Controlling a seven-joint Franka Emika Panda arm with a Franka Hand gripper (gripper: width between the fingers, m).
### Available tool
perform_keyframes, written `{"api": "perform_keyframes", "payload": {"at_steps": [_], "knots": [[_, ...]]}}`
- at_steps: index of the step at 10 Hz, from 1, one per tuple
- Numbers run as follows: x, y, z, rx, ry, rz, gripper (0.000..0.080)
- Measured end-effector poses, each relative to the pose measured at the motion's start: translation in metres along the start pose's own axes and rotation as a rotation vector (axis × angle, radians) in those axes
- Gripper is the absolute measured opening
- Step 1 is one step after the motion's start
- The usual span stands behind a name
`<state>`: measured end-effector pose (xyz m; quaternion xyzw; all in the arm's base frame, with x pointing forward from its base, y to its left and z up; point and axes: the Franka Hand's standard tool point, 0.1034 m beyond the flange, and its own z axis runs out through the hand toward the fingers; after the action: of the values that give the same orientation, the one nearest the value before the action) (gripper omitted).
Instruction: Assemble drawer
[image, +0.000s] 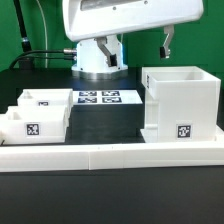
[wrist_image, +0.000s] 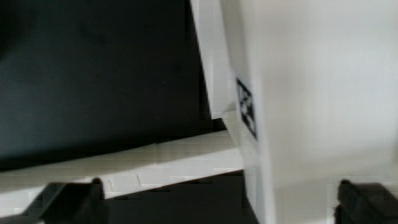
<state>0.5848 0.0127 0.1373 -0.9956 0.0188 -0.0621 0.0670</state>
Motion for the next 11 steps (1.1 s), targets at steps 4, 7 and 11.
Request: {"api": "perform_keyframes", "payload": {"at_steps": [4,7,11], "knots": [[-0.028,0.062,0.009,-0.061,0.033,0.094,0.0649],[-0.030,0.069,0.011,-0.060,0.028,0.085,0.0649],[-0.043,0.072,0.021,-0.057,-0.019,0.158,0.0649]]}}
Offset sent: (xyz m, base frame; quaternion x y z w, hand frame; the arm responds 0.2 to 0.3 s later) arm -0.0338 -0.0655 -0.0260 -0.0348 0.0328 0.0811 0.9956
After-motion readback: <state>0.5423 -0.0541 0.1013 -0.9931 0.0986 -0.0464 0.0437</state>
